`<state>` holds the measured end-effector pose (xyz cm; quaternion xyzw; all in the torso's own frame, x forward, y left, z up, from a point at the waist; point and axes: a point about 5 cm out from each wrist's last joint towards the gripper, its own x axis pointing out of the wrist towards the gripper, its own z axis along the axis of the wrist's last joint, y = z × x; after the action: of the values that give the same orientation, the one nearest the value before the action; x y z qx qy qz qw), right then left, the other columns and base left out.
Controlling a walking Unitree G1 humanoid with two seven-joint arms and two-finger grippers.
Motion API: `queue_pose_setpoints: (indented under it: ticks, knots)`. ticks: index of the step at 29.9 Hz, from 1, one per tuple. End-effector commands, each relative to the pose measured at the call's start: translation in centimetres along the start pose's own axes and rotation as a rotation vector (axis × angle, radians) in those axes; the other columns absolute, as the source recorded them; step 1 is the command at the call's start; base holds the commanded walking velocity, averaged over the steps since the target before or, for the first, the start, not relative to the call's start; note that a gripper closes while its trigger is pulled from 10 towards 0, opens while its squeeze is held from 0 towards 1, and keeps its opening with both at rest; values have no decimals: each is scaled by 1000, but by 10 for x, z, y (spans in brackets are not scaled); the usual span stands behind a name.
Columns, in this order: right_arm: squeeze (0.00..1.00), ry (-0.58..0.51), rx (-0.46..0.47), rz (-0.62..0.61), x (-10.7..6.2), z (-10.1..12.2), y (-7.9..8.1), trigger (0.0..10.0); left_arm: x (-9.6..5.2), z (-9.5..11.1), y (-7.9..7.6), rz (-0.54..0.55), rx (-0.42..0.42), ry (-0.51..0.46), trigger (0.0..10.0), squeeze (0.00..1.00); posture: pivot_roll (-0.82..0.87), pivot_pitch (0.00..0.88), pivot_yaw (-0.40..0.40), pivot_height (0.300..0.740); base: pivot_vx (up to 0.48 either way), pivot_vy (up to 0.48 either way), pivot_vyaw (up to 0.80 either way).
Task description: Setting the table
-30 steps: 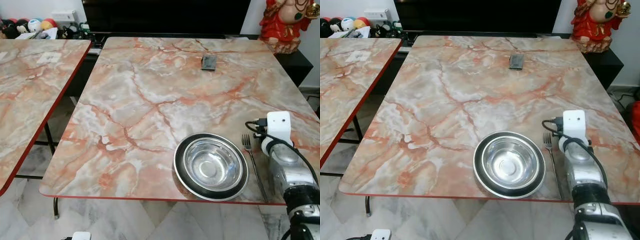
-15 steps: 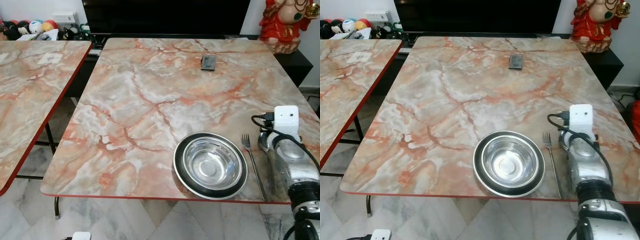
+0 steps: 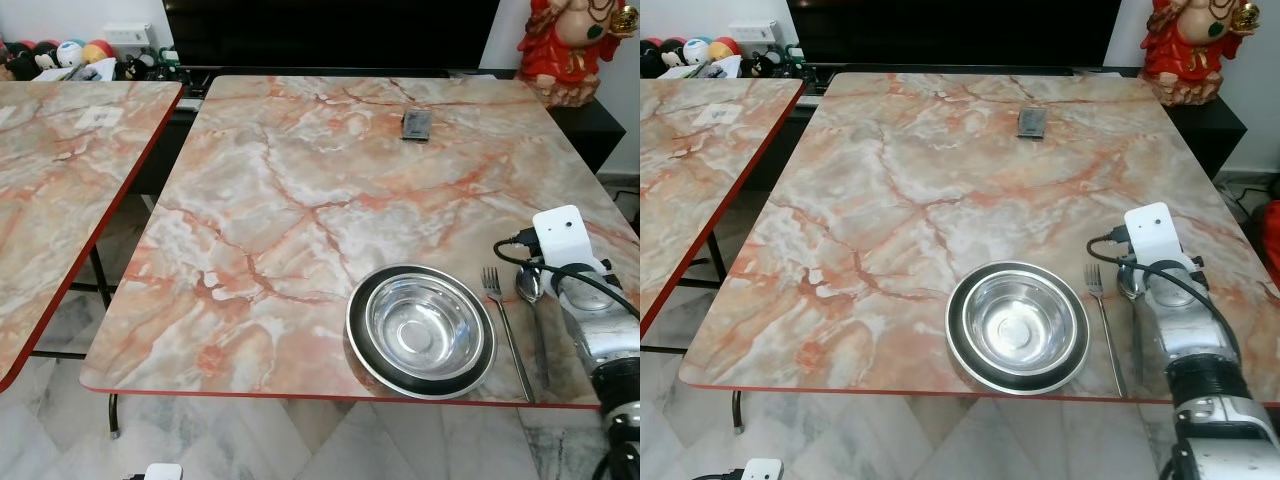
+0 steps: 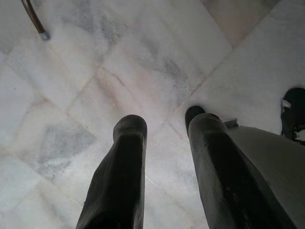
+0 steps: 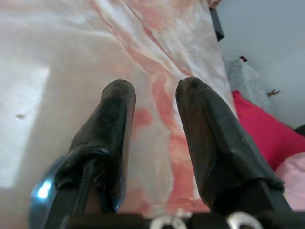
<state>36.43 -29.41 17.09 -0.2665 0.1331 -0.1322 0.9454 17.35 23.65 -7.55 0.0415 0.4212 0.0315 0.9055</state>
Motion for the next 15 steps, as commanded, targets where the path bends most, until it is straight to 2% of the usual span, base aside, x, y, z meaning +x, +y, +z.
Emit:
queue_pose_setpoints:
  ticks: [1,7,15]
  knots:
    - [0,19,-36,7,-2,-4,-4,10000,-3,-11,2,-2,1,42,10000,0,-47,179,22,740,0,0,0]
    - [0,23,-93,75,-5,-5,-4,10000,-3,-11,2,-7,1,44,10000,0,-48,176,21,740,0,0,0]
    - [0,46,-120,139,-7,-9,-1,10000,-3,-11,1,-13,-2,45,10000,0,-50,175,21,740,0,0,0]
